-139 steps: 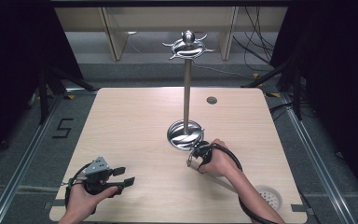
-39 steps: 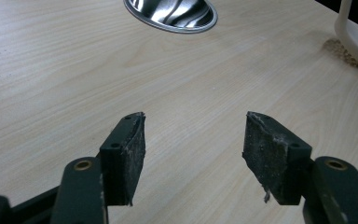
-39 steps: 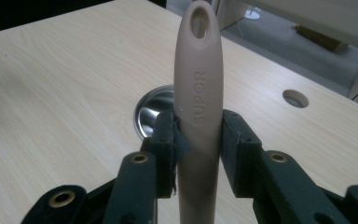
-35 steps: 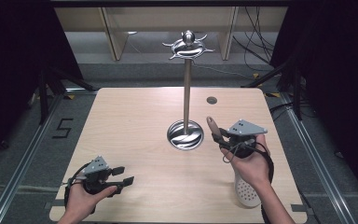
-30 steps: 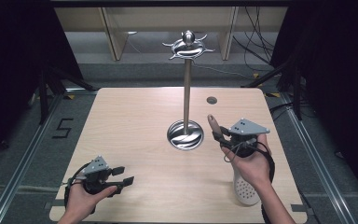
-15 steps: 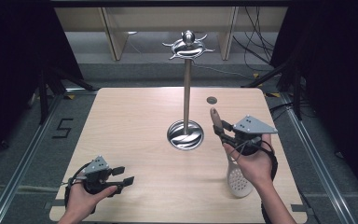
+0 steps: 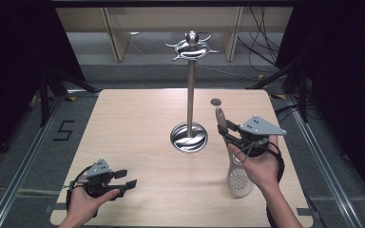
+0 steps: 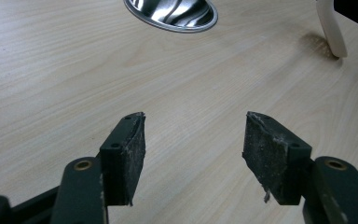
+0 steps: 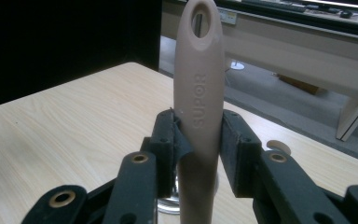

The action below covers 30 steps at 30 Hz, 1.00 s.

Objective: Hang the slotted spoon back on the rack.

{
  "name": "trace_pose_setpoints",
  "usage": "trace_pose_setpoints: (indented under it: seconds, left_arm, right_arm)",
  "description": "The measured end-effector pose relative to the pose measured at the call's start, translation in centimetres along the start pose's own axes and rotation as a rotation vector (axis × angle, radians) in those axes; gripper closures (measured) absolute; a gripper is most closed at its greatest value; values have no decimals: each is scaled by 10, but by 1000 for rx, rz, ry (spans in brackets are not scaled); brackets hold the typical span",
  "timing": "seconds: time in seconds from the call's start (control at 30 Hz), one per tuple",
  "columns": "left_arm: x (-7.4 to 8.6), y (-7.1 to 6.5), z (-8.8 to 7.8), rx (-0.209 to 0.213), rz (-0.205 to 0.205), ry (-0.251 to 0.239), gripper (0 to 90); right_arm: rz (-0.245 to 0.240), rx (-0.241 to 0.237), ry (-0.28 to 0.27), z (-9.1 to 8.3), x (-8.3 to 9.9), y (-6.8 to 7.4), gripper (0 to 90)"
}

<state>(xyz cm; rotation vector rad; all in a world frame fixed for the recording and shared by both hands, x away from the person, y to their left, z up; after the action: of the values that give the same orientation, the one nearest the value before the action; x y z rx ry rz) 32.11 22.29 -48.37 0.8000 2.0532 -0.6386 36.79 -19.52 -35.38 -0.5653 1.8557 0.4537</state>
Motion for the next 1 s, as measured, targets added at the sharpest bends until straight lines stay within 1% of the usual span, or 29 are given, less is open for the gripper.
trace_pose_setpoints:
  seconds: [0.1,0.13,0.17,0.2,0.23,0.27,0.3,0.37,0.47,0.5,0.57,0.67,0.7,0.87,0.93,0.97,1.0]
  left_arm:
    - [0,0,0,-1,-1,-1,381]
    - [0,0,0,-1,-1,-2,381]
    - [0,0,0,-1,-1,-2,382]
    - [0,0,0,-1,-1,-2,381]
    - [0,0,0,-1,-1,-2,381]
    - [0,0,0,-1,-1,-2,382]
    - [0,0,0,-3,-1,-2,381]
    - [0,0,0,1,0,-6,381]
    - [0,0,-1,-1,0,-7,381]
    - [0,1,-1,-3,1,-8,381]
    - [0,1,-1,-2,1,-8,381]
    - [0,1,-1,-4,0,-10,381]
    - [0,1,-1,-2,1,-9,381]
    - [0,1,-1,-4,0,-2,381]
    - [0,1,-2,-4,1,-4,381]
    - [-1,1,-2,-4,2,-5,381]
    - [-1,1,-2,-4,2,-5,381]
  right_arm:
    - [6,2,-14,0,-1,1,690]
    - [-6,1,-18,0,-1,0,690]
    - [5,-10,-26,0,-1,1,690]
    - [5,-11,-24,0,-2,0,690]
    - [5,-2,-27,-1,-2,0,690]
    - [4,-9,-36,-2,-3,0,690]
    - [14,-10,-34,-2,-3,0,690]
    - [20,-16,-58,-3,-5,-1,690]
    - [31,-9,-68,-5,-6,-1,690]
    - [29,-11,-85,-5,-7,-1,690]
    - [26,-21,-92,-5,-8,-1,690]
    - [31,-20,-93,-6,-8,0,690]
    - [50,-27,-96,-6,-9,0,690]
    - [35,-17,-121,-6,-10,-1,690]
    - [61,-31,-117,-6,-11,1,690]
    - [45,-15,-129,-6,-11,0,690]
    - [45,-15,-129,-6,-11,0,690]
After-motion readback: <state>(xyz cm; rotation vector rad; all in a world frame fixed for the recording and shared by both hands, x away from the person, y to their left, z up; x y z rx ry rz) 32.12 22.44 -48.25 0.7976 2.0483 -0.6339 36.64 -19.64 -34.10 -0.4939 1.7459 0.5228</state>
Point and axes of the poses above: each handheld gripper's, and its own axes: z roughly forward along the jaws, x roughly out of its underside, y roughly to its left, the point moved 1 cm from there along z, roughly forward along the jaws, and after that the axes turned 6 degrees about z, right-handed, at the moved point
